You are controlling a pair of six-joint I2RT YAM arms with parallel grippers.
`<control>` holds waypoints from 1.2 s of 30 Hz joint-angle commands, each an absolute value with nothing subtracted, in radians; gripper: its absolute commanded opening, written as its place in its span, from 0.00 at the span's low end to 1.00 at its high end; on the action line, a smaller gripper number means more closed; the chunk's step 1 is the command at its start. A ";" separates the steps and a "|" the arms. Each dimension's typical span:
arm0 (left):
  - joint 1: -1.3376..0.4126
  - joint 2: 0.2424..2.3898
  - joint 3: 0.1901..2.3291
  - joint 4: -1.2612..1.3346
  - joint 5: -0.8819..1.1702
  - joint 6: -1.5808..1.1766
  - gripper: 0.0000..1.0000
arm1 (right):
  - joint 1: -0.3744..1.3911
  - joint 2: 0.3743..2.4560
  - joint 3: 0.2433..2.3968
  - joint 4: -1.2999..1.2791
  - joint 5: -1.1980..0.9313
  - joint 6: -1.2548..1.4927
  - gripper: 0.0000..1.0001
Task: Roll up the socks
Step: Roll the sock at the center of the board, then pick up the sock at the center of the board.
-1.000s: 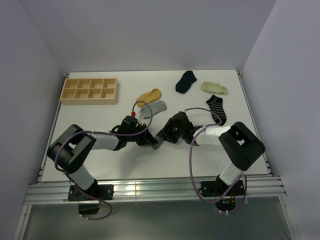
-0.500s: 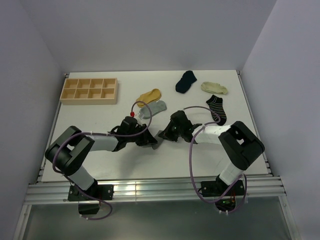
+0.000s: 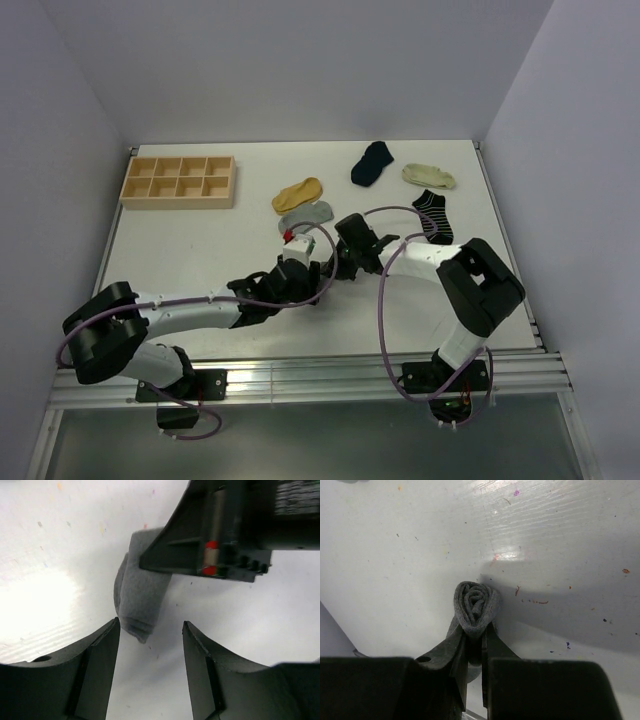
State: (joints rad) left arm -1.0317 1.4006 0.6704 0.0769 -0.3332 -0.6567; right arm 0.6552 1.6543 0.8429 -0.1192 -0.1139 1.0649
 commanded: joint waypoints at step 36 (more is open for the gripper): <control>-1.215 1.841 0.926 0.045 -0.709 -0.353 0.55 | 0.664 1.752 0.959 -0.307 -0.169 1.051 0.00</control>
